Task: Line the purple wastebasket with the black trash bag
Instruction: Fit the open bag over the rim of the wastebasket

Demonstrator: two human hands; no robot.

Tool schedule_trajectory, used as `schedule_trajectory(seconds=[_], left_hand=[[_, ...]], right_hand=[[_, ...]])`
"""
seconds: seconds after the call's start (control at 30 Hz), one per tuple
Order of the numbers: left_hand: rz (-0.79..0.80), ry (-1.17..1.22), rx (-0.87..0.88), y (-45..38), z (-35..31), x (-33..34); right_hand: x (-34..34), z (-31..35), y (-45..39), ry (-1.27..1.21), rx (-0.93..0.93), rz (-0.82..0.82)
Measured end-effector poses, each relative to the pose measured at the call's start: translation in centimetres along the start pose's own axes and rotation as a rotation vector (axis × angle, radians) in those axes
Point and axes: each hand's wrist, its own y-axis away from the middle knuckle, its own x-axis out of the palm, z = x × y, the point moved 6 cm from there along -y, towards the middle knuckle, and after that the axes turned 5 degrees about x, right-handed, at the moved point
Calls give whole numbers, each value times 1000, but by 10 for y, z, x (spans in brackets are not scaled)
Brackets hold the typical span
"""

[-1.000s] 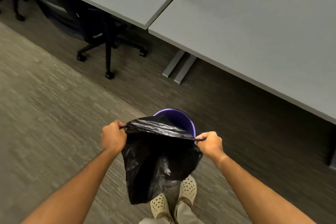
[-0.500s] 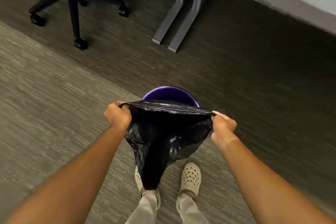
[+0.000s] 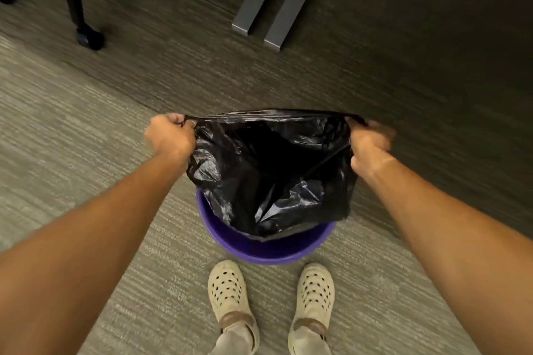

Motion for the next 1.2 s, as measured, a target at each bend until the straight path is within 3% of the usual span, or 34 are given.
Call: schedule_trajectory(seconds=[0.23,0.4,0.5,0.6,0.83,1.07,1.2], left_hand=[[66,-74,-39,-33,25,32],[157,-179,-82,-39,45,42],[296,-158,-134,-38,65,50],[417,-59,-174,-29,84,47],[487,206,-341,13,110,21],[452,203,-337,41,127,2],[467,301,-400,58,126,2]], right_hand=[[32,-5,-36,369,-98,76],[42,-48,-44,616,185,347],[31,-56,-42,701,225,388],[17,-59,-35,590,231,419],[-34,-67,-29,486,270,299],[-69,-66,-14,576,86,319],[-54,-57,3,502,97,275]])
